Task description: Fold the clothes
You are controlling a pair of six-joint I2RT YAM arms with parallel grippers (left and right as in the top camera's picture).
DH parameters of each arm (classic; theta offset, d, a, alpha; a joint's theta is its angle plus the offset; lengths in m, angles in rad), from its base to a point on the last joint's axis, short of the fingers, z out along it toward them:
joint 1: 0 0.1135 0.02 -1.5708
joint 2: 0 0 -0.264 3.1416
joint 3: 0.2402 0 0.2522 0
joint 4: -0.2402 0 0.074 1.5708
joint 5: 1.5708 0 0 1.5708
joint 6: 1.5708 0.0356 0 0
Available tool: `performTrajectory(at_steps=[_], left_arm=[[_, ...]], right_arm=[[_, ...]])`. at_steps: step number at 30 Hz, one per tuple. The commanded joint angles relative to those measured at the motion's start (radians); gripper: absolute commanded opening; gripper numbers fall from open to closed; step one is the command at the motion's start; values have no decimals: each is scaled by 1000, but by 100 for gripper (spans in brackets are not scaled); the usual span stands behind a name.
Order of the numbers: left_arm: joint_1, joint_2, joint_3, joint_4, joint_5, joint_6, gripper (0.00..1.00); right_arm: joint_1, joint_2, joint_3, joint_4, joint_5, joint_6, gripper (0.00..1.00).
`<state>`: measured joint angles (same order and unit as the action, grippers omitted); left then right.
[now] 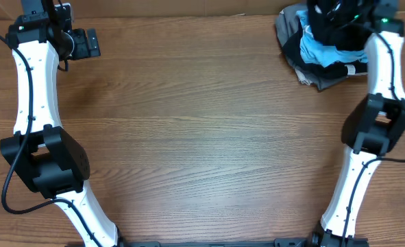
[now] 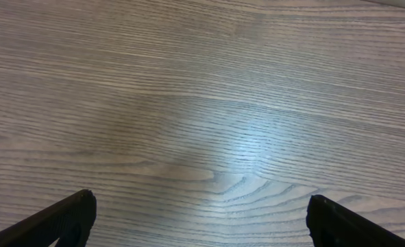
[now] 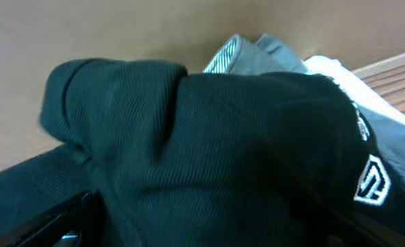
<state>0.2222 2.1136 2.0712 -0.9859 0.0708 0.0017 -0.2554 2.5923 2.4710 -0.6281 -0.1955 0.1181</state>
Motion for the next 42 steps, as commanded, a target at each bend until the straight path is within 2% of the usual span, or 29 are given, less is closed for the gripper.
performTrajectory(at_steps=[1, 4, 9, 14, 17, 20, 27, 33, 38, 42], left_arm=[[-7, 7, 18, 3, 0, -9, 100], [-7, 7, 18, 3, 0, -9, 100], [-7, 7, 18, 3, 0, -9, 100], [-8, 7, 18, 3, 0, -9, 100], [-7, 7, 18, 3, 0, -9, 100], [-7, 7, 18, 3, 0, -9, 100], [-7, 7, 18, 3, 0, -9, 100], [-11, 7, 18, 3, 0, -9, 100], [-10, 7, 18, 3, 0, -9, 100], [-10, 7, 18, 3, 0, -9, 100]], right_arm=[[27, 36, -14, -14, -14, 8, 100], [32, 26, 14, -3, -5, 10, 100], [29, -36, 163, -108, -16, 10, 100], [32, -181, 381, -308, -16, 9, 100], [36, -332, 541, -552, -15, 10, 100], [35, -438, 605, -627, -16, 10, 100], [35, -621, 625, -624, -16, 10, 100], [35, -676, 626, -631, -15, 10, 100], [30, -679, 625, -690, 0, 9, 100], [30, -676, 621, -825, 3, -18, 100]])
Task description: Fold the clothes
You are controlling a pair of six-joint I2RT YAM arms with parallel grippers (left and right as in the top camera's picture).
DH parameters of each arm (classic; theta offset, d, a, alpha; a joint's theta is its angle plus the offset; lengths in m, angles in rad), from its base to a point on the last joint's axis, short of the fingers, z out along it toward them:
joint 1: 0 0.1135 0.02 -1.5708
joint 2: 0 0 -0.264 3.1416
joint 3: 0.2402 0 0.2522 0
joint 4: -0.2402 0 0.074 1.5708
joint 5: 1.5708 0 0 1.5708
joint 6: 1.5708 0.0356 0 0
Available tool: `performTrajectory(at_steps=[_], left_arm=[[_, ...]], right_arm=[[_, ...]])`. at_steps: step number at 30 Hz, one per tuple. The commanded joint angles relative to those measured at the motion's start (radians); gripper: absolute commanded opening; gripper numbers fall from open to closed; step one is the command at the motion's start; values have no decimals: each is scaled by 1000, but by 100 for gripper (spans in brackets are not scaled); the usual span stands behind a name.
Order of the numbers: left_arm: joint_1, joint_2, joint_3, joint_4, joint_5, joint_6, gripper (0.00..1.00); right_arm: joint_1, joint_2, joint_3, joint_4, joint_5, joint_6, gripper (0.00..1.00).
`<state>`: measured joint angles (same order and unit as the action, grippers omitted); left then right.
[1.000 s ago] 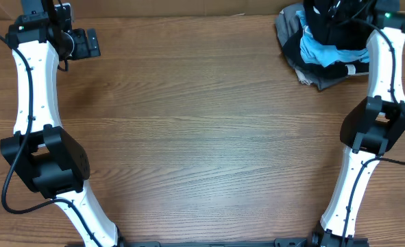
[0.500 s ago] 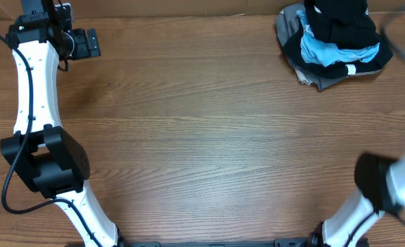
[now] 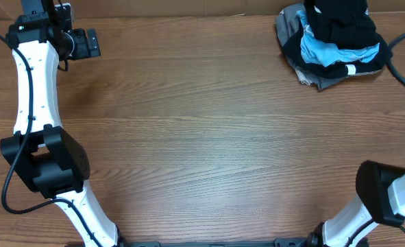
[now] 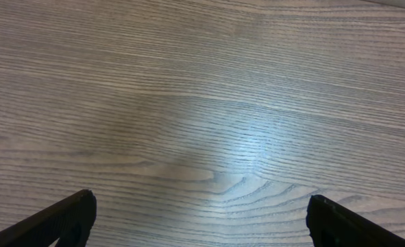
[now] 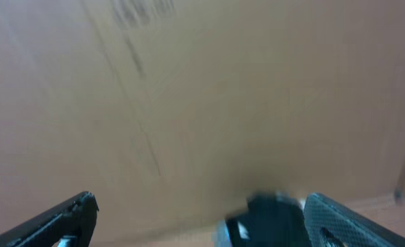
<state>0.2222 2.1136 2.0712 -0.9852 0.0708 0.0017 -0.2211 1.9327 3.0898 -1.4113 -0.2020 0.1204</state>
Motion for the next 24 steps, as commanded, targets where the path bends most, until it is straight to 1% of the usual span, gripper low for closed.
performTrajectory(at_steps=[1, 4, 7, 10, 13, 16, 20, 24], left_arm=[[-10, 7, 18, 2, 0, -9, 100], [-10, 7, 18, 2, 0, -9, 100], [-11, 7, 18, 2, 0, -9, 100], [-11, 7, 18, 3, 0, -9, 100], [-11, 7, 18, 2, 0, -9, 100], [-11, 7, 18, 2, 0, -9, 100], [-13, 7, 18, 2, 0, -9, 100], [-13, 7, 18, 2, 0, -9, 100]], right_arm=[[-4, -21, -3, -74, 10, -20, 100], [-2, -43, -32, -128, 10, -19, 100], [8, -79, -70, -136, 10, -19, 100], [19, -134, -140, -103, 10, -19, 100], [31, -211, -251, -33, 10, -19, 100], [47, -320, -431, 60, 10, -19, 100], [66, -481, -732, 214, 10, -19, 100], [89, -674, -1103, 432, 10, -19, 100]])
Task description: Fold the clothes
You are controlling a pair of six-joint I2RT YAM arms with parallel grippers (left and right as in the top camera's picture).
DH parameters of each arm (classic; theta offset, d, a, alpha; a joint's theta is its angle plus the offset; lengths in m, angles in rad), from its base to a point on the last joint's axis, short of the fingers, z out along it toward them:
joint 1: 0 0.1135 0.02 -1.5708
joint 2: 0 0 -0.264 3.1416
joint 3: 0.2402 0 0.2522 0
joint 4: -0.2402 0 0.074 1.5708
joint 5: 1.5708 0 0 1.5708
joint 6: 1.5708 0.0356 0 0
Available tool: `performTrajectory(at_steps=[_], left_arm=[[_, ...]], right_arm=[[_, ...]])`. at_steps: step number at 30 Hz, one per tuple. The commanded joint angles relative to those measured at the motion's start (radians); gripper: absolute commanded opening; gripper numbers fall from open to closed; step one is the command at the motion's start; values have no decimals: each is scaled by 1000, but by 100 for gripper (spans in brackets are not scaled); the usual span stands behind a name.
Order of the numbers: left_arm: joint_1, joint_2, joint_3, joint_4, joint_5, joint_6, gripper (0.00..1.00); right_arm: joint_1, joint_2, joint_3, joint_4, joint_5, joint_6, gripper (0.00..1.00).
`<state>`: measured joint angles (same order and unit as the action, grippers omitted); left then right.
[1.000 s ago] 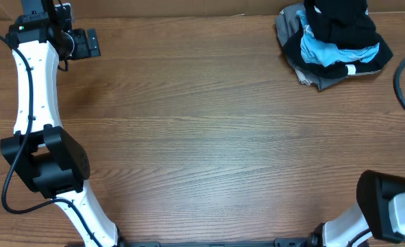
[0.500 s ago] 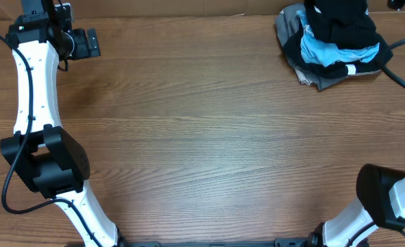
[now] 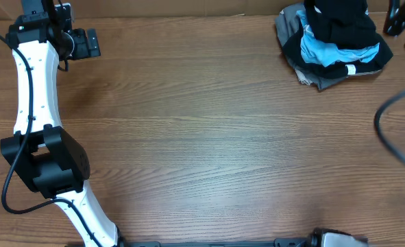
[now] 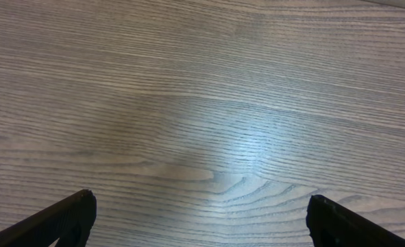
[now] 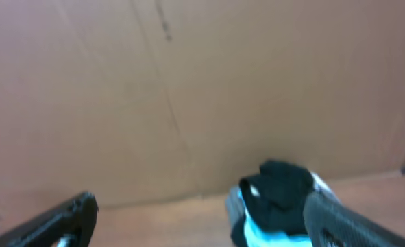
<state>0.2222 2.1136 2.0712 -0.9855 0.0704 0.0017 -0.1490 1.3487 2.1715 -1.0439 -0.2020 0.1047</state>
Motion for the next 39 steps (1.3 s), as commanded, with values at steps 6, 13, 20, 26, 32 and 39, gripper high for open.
performTrajectory(at_steps=[6, 13, 20, 26, 32, 39], left_arm=[[-13, 7, 18, 3, 0, -9, 100], [-13, 7, 18, 3, 0, -9, 100], [-13, 7, 18, 3, 0, -9, 100], [-13, 7, 18, 3, 0, -9, 100], [-13, 7, 18, 3, 0, -9, 100], [-13, 7, 18, 3, 0, -9, 100]], right_arm=[[44, -438, -848, 499, 10, 1, 100], [45, -762, -1403, 875, 32, 73, 100], [65, -1007, -1744, 1014, 113, 140, 100], [105, -1148, -1905, 1061, 179, 154, 100], [111, -1226, -2053, 1198, 193, 240, 100], [111, -1315, -2163, 1301, 189, 244, 100]])
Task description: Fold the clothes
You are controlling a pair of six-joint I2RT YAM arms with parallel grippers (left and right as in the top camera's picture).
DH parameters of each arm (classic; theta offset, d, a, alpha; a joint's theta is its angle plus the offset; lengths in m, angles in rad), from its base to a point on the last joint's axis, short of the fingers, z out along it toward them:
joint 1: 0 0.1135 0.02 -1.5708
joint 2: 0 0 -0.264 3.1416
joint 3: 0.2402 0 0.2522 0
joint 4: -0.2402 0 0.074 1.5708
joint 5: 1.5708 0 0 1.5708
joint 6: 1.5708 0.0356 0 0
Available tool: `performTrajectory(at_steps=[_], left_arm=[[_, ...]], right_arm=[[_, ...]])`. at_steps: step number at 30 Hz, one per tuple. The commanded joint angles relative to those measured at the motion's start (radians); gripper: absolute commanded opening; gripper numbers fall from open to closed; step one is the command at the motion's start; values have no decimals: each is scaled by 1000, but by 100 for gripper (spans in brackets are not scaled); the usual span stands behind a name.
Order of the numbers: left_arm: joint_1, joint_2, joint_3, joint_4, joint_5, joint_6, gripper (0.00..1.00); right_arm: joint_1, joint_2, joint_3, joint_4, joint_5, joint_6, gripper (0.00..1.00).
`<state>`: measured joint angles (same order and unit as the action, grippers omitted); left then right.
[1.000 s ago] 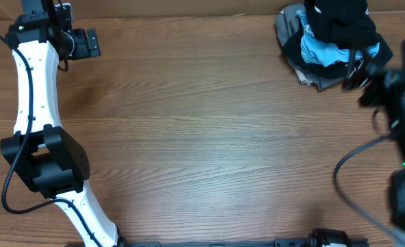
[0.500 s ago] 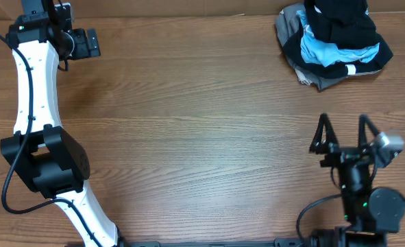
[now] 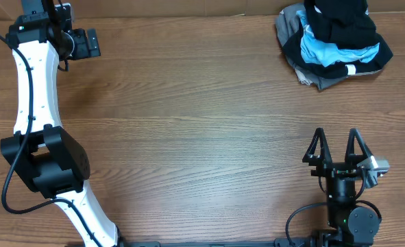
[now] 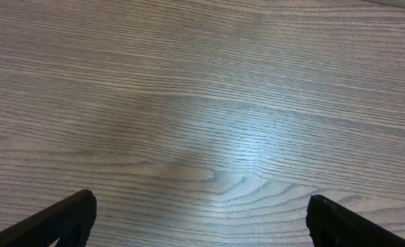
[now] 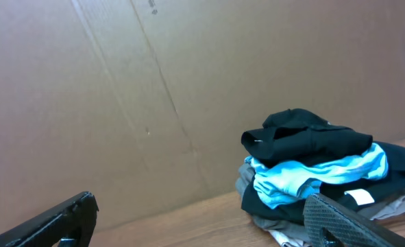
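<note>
The clothes lie in a crumpled pile point(image 3: 332, 38) at the far right corner: a black garment on top, light blue under it, grey and white at the bottom. In the right wrist view the pile point(image 5: 312, 171) lies ahead against a cardboard wall. My right gripper point(image 3: 336, 135) stands open near the front right edge, well short of the pile, with nothing between its fingers point(image 5: 346, 219). At the far left corner my left gripper point(image 3: 92, 42) hangs open over bare wood, its fingertips point(image 4: 68, 216) wide apart and holding nothing.
The wooden table point(image 3: 202, 137) stretches between the two arms. A brown cardboard wall point(image 5: 120, 89) stands behind the table's far edge. The left arm's white links point(image 3: 31, 75) run down the left side.
My right arm was a blur at the far right edge of the overhead view. Now it is folded at the front right, its gripper open and facing the pile. The pile and left arm are unchanged.
At first my right gripper was at the pile, its camera filled by the black garment. Then it was off the pile, facing the cardboard wall, and later out at the table's right edge. Now it rests at the front right. The pile stayed bunched up.
</note>
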<state>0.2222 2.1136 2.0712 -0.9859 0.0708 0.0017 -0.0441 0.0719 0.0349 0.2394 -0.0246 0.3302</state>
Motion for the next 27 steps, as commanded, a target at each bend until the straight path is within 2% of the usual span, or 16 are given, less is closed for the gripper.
performTrajectory(at_steps=[1, 7, 19, 27], left_arm=[[-14, 7, 18, 3, 0, -9, 100], [-13, 7, 18, 3, 0, -9, 100], [-13, 7, 18, 3, 0, -9, 100], [-13, 7, 18, 3, 0, -9, 100]], right_arm=[[6, -51, -27, 3, 12, 13, 100], [6, -70, -27, -39, 16, -22, 100], [6, -70, -27, -316, -21, -19, 100], [6, -70, -27, -319, -28, -19, 100]])
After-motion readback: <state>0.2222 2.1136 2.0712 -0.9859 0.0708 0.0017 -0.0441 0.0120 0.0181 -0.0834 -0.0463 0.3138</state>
